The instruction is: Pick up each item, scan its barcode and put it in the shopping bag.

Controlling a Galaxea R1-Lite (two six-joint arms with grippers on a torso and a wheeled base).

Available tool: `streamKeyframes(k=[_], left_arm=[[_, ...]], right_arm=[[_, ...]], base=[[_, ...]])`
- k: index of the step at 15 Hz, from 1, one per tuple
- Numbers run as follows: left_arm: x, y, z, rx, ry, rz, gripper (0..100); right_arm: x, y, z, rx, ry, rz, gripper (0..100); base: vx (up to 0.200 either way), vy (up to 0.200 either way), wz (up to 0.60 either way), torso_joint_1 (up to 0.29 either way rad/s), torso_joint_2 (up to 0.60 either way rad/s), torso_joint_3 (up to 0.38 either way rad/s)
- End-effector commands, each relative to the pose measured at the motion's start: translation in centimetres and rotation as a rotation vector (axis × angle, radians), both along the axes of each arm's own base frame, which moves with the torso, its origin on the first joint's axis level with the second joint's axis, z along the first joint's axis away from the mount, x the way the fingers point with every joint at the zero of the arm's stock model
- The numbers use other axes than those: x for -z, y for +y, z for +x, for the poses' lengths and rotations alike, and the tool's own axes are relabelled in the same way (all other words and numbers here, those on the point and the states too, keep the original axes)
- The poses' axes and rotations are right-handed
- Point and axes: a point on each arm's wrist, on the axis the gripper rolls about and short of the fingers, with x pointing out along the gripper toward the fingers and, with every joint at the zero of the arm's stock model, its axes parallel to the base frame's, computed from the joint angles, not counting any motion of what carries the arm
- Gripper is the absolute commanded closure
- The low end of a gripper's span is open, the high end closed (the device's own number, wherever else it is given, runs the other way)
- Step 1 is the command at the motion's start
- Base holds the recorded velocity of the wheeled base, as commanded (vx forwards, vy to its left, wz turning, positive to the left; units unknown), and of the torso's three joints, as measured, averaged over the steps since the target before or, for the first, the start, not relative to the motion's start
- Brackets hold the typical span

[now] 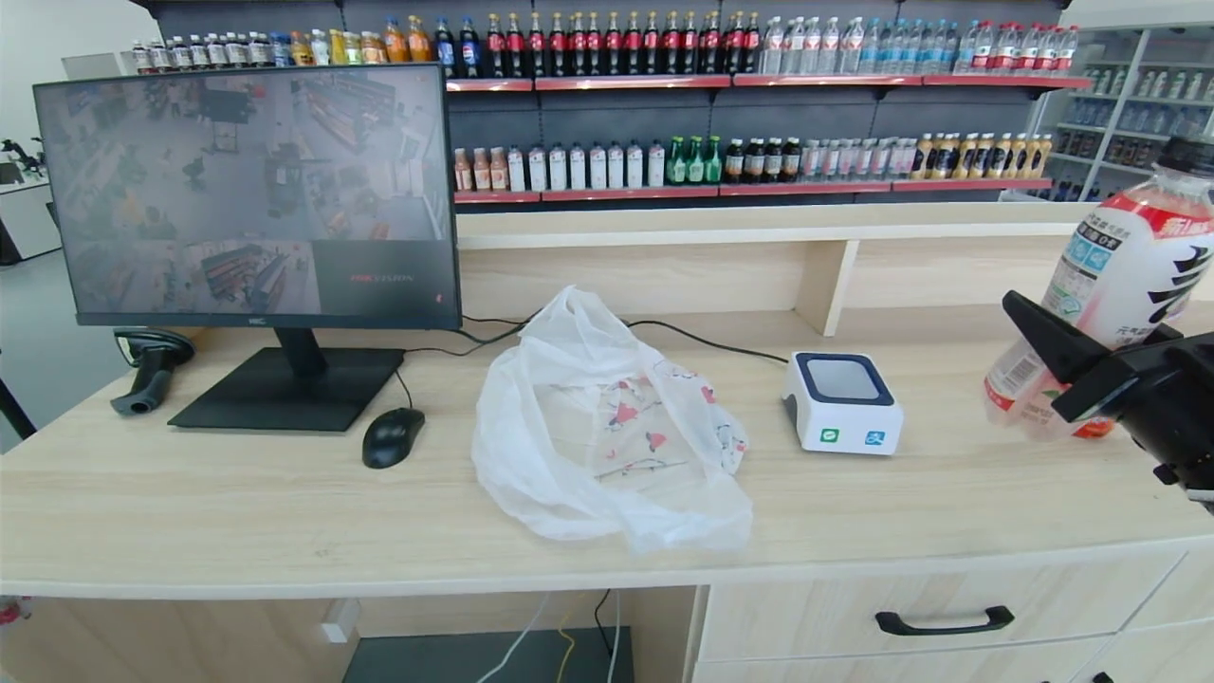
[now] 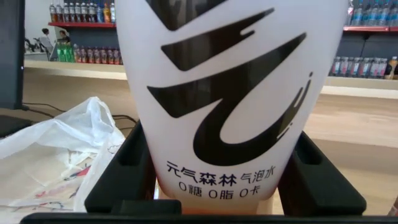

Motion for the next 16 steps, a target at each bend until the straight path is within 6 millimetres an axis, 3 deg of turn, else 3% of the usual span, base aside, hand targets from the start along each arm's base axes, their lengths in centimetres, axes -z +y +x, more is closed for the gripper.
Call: streamKeyframes(k=[1, 8, 14, 16], left_arm=[[0.0, 0.0, 0.0, 0.001, -0.001, 0.001, 100], [0.0, 0.0, 0.0, -0.001, -0.001, -0.001, 100], [0.0, 0.0, 0.0, -0.001, -0.001, 0.001, 100], [0.0, 0.0, 0.0, 0.001, -0.001, -0.001, 100]], right_arm=[[0.15, 0.02, 0.15, -0.003, 0.008, 0.003, 100], [0.31, 0.04, 0.48, -0.007, 0.018, 0.014, 100], [0.37, 0.08, 0.63, -0.01, 0.022, 0.018, 100], [0.47, 0.09, 0.72, -0.01, 0.027, 0.018, 100]], base=[[0.0, 0.0, 0.0, 0.0, 0.0, 0.0], [0.0, 0.171, 0.0, 0.01, 0.0, 0.003], [0.0, 0.0, 0.0, 0.0, 0.0, 0.0], [0.0, 0.0, 0.6, 0.002, 0.0, -0.002]])
